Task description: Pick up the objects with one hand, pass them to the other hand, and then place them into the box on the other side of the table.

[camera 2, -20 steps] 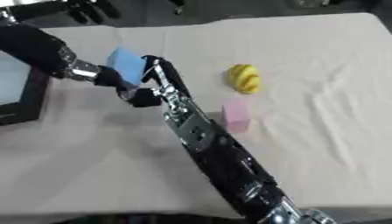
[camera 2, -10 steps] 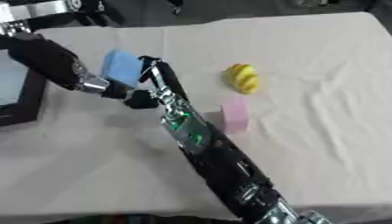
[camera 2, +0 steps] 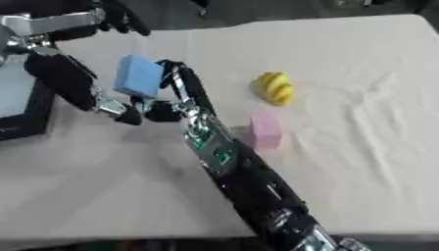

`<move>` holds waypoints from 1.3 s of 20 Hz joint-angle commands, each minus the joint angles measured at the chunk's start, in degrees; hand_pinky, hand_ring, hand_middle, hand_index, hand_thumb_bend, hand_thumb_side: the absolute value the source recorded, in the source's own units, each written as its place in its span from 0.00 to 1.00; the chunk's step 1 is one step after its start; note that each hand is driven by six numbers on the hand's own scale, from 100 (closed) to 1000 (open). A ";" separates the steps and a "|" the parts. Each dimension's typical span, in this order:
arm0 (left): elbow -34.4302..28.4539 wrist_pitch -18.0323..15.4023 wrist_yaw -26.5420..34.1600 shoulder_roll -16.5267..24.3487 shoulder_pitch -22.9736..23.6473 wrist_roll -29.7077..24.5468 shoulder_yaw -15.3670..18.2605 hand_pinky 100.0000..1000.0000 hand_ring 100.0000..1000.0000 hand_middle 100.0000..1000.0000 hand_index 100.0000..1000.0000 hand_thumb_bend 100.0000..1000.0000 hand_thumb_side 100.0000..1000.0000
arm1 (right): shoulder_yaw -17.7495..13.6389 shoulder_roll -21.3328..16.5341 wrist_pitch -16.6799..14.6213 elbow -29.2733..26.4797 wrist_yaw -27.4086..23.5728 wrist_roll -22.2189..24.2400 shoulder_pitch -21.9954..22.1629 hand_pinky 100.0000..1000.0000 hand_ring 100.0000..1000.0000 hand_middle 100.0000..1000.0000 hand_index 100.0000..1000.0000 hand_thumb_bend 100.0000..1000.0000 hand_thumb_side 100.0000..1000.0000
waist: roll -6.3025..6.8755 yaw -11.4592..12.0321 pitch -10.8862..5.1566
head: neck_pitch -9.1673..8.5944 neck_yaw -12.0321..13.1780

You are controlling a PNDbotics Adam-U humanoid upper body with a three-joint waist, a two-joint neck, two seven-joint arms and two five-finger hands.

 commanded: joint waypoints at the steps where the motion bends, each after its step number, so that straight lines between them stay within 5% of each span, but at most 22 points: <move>1: -0.03 4.67 -1.37 -0.36 -1.56 -5.62 0.34 0.90 0.88 0.86 0.88 0.75 0.33 | -0.37 0.36 -0.81 -1.24 1.99 -0.40 -0.52 0.76 0.55 0.48 0.44 0.24 0.00 | 0.95 0.26 -1.88 | -0.13 -0.22; 14: 5.15 2.32 -6.09 -2.99 -1.98 -5.51 -0.89 0.89 0.88 0.85 0.88 0.78 0.25 | -0.09 1.27 -5.88 -1.71 0.82 -4.71 0.92 0.75 0.54 0.47 0.44 0.22 0.00 | 1.33 0.74 -1.34 | -0.49 -0.28; 26: 9.60 -0.13 -8.59 -3.99 -1.88 -8.13 -2.27 0.89 0.88 0.85 0.87 0.80 0.24 | -0.14 1.25 -6.18 -0.82 3.17 -8.46 1.41 0.75 0.54 0.47 0.44 0.21 0.00 | 1.63 1.04 -1.47 | 0.14 -0.71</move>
